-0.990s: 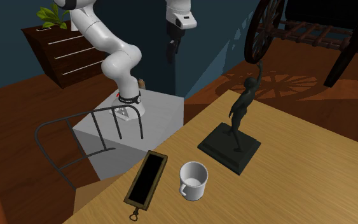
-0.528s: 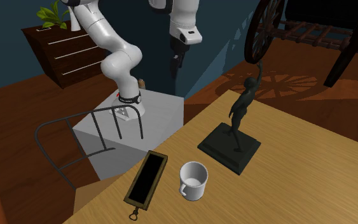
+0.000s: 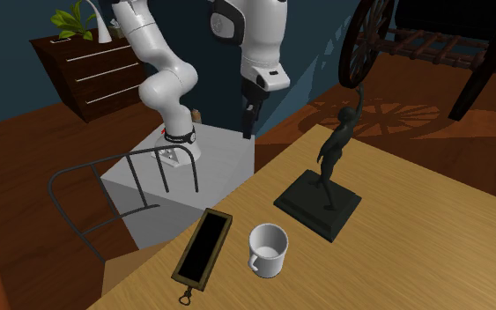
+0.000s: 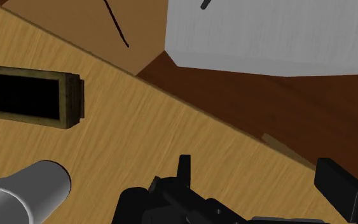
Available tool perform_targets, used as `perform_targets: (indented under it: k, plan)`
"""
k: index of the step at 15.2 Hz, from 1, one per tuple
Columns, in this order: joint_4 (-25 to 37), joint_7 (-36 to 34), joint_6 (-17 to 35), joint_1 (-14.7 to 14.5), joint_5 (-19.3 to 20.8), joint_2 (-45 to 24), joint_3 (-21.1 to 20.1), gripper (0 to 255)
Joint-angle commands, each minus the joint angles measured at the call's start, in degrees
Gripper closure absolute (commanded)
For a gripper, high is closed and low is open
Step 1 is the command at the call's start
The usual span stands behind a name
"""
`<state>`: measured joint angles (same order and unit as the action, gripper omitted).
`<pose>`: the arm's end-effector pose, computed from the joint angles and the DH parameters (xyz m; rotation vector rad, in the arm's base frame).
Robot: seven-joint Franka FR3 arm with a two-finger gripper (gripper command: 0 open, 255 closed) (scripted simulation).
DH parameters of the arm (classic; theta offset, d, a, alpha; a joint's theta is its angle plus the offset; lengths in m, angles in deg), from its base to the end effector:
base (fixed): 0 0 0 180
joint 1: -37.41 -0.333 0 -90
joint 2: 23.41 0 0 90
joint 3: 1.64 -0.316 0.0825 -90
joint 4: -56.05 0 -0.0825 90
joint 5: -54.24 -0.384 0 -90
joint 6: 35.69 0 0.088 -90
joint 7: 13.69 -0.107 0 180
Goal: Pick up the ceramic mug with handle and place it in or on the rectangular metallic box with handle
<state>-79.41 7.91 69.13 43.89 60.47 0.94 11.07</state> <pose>0.3831 -0.1478 0.4729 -3.1047 -0.1564 0.1782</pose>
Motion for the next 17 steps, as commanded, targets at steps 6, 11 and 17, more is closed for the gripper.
perform_targets:
  k: [6,11,17]
  plan:
    - [6.7,5.9,7.9,1.7,0.7,-12.3,4.8,0]
    - [13.6,10.6,12.1,3.0,-1.0,-21.8,7.6,0]
    - [24.1,16.5,15.0,5.7,-5.1,-33.7,9.6,0]
